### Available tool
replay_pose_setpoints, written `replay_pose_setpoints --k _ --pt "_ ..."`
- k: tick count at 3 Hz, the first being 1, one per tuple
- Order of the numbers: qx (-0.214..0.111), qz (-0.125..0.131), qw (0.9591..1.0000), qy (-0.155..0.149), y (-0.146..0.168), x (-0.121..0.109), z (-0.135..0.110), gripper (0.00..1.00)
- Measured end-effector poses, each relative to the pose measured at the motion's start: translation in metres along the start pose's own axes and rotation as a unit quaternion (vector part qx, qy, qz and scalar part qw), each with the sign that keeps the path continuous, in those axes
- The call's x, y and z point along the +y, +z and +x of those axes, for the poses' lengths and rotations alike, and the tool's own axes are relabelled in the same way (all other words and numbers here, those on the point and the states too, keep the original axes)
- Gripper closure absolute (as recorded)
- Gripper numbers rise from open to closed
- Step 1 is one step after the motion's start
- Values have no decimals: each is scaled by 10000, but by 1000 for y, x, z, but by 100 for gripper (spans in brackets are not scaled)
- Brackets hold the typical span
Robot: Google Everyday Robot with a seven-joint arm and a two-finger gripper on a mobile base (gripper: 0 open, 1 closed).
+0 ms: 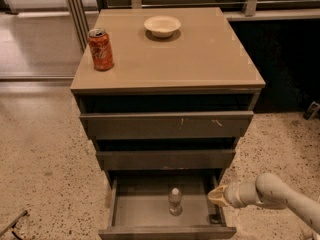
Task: Pick water bottle from bottom drawer and place on counter
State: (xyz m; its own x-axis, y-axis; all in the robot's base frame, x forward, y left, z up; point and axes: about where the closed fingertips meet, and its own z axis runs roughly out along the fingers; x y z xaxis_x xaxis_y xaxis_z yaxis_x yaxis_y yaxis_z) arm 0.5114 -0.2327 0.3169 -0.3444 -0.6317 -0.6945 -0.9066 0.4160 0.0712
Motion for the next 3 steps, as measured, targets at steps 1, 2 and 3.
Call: replay_pose_setpoints --k 1,2,3 --pt "-124 32 9996 260 25 -8 28 100" --pt "-125 35 9996 261 25 -8 28 100" --pt "-370 -47 9991 217 30 -1 16 84"
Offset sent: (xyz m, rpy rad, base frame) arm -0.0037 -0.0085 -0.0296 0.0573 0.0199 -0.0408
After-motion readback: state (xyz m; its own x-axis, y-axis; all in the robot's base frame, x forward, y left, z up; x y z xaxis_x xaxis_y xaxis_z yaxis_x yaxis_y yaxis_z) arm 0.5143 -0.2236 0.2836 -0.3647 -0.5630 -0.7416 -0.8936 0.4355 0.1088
